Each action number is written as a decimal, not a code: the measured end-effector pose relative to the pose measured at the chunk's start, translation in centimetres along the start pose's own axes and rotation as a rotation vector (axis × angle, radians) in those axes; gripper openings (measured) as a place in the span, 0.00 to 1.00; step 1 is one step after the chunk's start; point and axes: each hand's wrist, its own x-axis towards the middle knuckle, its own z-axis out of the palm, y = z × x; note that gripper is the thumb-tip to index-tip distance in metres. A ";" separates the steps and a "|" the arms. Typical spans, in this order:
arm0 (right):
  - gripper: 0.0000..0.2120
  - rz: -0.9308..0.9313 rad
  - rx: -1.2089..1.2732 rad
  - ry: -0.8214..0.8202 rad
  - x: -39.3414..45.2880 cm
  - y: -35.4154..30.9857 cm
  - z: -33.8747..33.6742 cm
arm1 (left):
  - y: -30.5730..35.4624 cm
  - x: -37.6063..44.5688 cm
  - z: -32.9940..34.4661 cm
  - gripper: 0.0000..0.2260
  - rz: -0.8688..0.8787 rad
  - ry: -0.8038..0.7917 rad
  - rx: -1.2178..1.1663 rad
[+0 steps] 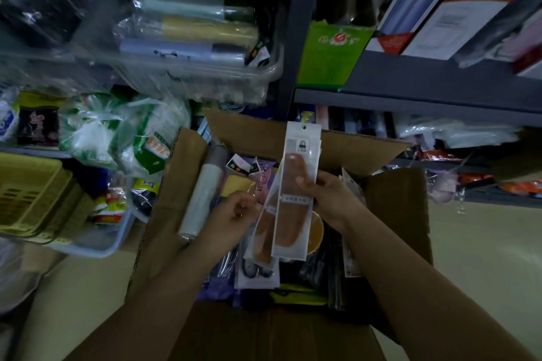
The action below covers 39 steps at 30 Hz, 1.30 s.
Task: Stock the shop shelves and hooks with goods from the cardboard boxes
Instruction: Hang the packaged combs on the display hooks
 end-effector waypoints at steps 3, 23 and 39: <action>0.11 -0.077 0.010 0.029 -1.3 -1.4 -0.1 | 2.0 -1.2 1.0 0.04 -0.079 -0.138 -0.235; 0.21 -0.771 -0.253 -0.134 -12.2 -20.6 8.8 | 17.2 -5.6 -13.2 0.10 0.280 0.297 -0.596; 0.29 -1.172 -0.161 0.271 -17.7 -32.6 18.1 | 25.9 -3.9 -24.3 0.01 0.513 0.046 -0.329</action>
